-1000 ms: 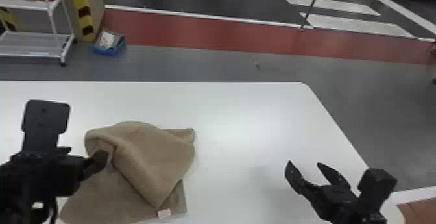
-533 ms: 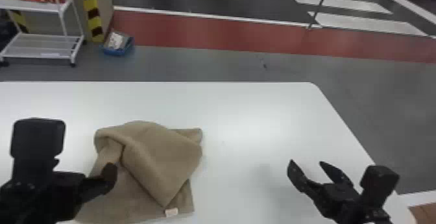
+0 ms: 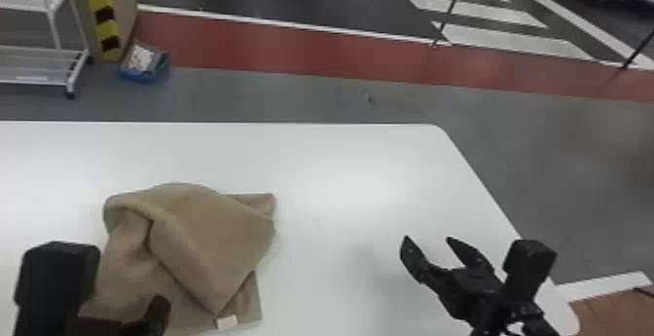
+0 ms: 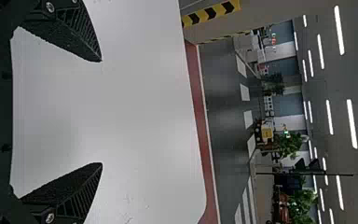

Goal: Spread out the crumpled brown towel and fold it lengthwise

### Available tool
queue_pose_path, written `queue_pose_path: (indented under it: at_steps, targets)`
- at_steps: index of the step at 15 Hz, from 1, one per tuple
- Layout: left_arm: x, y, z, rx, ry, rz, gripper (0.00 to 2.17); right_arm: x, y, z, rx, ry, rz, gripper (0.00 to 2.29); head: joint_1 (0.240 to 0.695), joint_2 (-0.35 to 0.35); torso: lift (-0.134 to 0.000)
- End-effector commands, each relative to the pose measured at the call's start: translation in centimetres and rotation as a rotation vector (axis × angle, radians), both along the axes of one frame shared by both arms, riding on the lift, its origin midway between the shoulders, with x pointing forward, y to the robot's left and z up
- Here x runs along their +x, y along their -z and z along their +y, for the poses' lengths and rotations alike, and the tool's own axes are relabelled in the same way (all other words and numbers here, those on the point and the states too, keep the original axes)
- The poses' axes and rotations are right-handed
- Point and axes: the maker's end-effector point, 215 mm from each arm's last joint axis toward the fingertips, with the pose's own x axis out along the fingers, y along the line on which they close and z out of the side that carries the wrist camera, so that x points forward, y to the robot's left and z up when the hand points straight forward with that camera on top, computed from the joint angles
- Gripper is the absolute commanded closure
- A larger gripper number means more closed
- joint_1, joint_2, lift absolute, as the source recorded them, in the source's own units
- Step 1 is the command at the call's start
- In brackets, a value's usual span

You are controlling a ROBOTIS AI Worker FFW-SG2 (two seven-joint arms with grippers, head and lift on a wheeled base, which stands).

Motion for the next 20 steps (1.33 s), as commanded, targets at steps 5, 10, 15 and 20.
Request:
queue_pose_path:
  at_steps: [5,10,15,20]
  targets:
    - [0.2,1.1,3.1,-0.007,-0.012,0.027,1.88,0.0,0.1,0.2,0.005,-0.006,0.005,0.09,0.695,-0.272,-0.124]
    - [-2.0,-5.6,5.6,-0.064,-0.007,0.01,1.97,-0.3,0.4,-0.3,-0.004,0.001,0.011,0.09,0.695,-0.246,-0.124]
    - [3.3,-6.1,9.8,-0.028,-0.156,0.07,1.97,-0.2,0.8,1.3,-0.006,-0.027,0.02,0.09,0.695,-0.195,-0.124]
    - [3.6,-3.7,10.8,0.113,-0.189,0.047,0.01,0.1,0.6,1.1,-0.009,-0.024,0.017,0.09,0.695,-0.099,-0.124]
